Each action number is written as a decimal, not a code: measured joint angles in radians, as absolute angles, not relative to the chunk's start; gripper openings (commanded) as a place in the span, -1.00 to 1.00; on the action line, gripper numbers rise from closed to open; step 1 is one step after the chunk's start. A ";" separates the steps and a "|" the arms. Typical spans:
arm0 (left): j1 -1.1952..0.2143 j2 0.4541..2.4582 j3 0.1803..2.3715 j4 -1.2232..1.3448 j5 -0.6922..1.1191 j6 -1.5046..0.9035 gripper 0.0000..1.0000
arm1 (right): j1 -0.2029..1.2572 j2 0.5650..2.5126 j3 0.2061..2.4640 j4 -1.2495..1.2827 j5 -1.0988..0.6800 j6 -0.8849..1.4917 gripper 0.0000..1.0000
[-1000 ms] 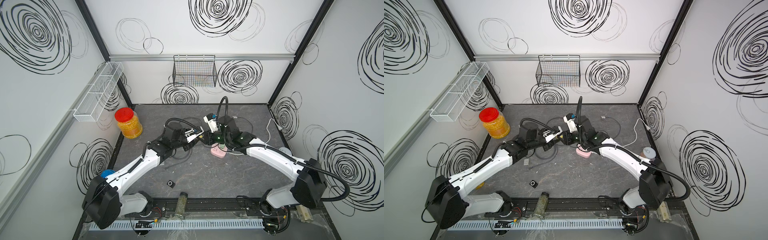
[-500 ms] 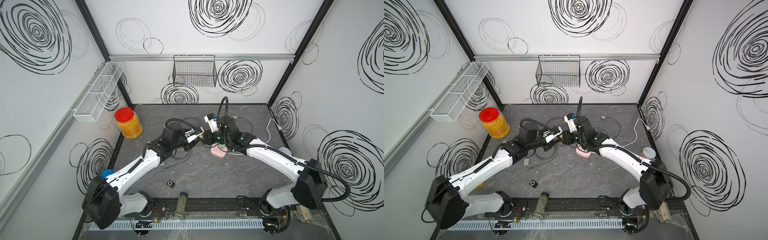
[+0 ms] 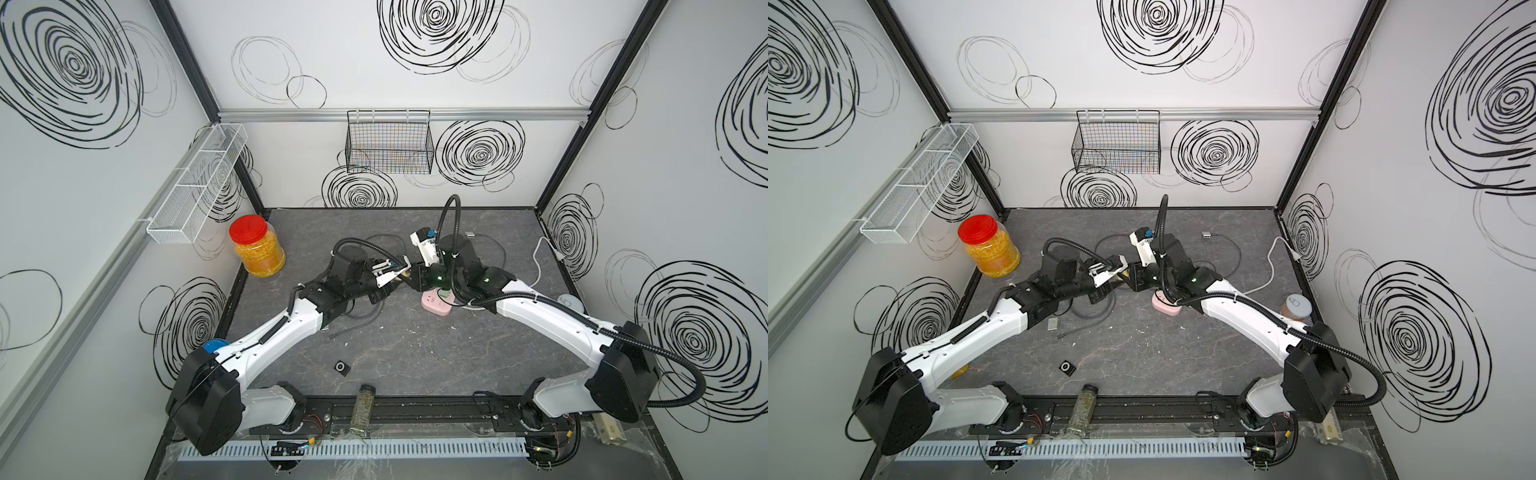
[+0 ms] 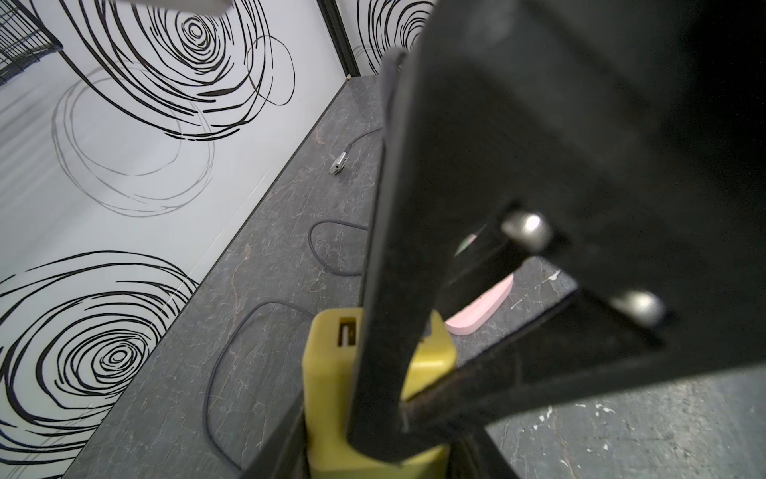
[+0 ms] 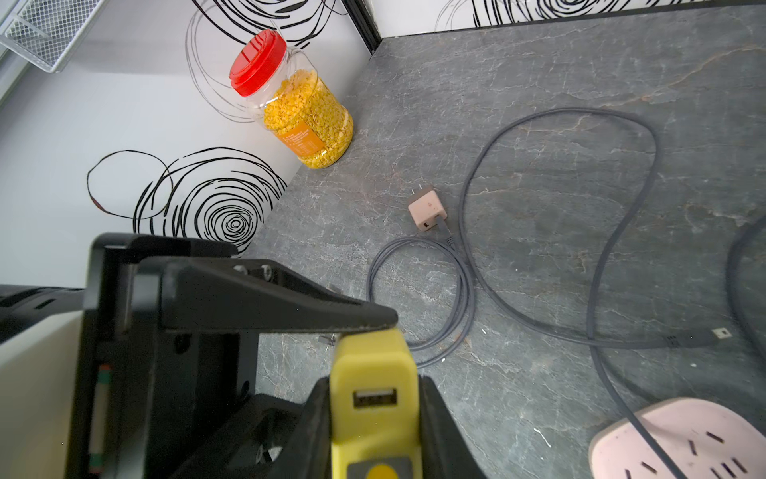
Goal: Charge mp3
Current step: Pick up the plug from the center of the board.
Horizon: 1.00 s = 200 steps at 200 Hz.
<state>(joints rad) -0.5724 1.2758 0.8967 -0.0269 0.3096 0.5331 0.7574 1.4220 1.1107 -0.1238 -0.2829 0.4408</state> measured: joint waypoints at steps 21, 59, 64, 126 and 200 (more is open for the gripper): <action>-0.575 1.276 0.897 -0.020 0.284 0.515 0.19 | 0.757 1.422 1.111 -0.127 -0.266 0.451 -0.90; -0.528 1.212 0.813 0.117 0.266 0.353 0.26 | 0.757 1.446 1.160 -0.173 -0.208 0.479 -1.00; -0.515 1.185 0.785 0.145 0.267 0.321 0.26 | 0.757 1.457 1.181 -0.186 -0.206 0.479 -1.00; -0.410 0.963 0.482 0.451 0.300 -0.132 0.29 | 0.751 1.647 1.551 -0.335 -0.271 0.424 -1.00; -0.448 1.364 0.399 0.823 0.525 -0.569 0.04 | 0.689 1.698 1.710 -0.357 -0.547 0.369 -1.00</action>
